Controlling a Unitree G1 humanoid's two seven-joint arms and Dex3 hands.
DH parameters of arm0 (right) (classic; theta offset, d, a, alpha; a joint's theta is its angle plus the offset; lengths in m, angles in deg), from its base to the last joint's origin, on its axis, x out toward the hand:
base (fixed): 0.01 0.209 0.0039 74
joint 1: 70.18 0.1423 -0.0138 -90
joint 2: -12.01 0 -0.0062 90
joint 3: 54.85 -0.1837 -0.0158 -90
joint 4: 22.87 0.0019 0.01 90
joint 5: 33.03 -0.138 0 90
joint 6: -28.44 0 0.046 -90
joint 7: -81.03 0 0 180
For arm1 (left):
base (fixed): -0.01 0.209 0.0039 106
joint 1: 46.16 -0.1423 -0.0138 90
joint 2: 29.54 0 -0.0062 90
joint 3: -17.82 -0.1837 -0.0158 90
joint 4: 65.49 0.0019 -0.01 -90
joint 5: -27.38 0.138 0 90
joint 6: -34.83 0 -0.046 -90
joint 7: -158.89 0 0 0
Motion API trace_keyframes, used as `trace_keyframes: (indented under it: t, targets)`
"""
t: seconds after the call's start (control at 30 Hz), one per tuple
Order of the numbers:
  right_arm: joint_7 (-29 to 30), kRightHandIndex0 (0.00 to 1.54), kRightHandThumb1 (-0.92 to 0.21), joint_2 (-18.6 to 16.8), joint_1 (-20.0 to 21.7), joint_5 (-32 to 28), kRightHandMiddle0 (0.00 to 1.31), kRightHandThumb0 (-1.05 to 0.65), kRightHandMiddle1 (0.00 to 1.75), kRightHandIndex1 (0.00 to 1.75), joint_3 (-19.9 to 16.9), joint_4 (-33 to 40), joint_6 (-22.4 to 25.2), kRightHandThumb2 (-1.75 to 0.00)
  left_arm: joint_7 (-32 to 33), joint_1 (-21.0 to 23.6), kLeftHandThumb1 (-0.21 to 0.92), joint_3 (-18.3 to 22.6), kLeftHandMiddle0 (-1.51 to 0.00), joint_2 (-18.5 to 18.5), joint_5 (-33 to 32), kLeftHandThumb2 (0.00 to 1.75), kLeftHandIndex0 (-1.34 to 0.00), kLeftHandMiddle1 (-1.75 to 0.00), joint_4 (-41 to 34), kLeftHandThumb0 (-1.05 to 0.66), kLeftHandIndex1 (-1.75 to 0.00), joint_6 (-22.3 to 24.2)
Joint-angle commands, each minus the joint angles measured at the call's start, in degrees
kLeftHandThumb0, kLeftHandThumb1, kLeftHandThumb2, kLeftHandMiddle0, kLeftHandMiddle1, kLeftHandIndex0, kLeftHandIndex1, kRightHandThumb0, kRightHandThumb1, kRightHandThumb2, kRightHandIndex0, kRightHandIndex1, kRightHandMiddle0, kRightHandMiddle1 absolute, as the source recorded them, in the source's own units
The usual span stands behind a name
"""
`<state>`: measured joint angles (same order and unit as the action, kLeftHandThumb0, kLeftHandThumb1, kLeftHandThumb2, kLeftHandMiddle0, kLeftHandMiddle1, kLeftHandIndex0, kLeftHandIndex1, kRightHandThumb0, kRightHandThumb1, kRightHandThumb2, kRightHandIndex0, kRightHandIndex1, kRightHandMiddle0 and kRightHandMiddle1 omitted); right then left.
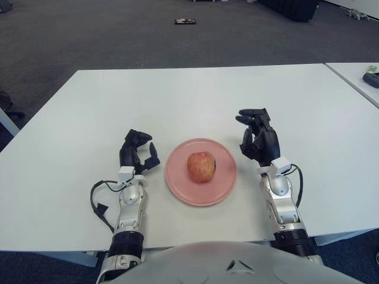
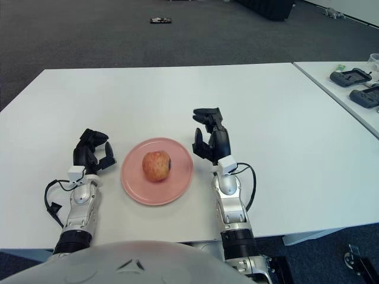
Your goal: Put the apple into the plate.
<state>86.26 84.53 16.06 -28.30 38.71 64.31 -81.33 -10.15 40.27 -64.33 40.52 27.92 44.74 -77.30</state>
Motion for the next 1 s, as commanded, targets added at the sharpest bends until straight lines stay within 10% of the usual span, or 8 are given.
trace_keyframes:
  t: [0.0, 0.97]
  targets:
    - [1.9, 0.49, -0.75, -0.8, 0.2, 1.4, 0.29, -0.38, 1.74, 1.31, -0.7, -0.2, 2.7, -0.78, 0.2, -1.4, 0.29, -0.1, -1.21, -0.2, 0.1, 1.37, -0.64, -1.75, 2.1, -0.49, -1.75, 2.0]
    - [7.1, 0.56, -0.64, 0.8, 0.2, 5.9, 0.36, -0.39, 1.75, 1.41, -1.6, -9.1, 2.1, -0.92, -0.7, -1.3, 0.28, 0.4, -1.23, -0.7, -1.6, 1.37, -0.64, -1.75, 1.9, -0.49, -1.75, 2.6]
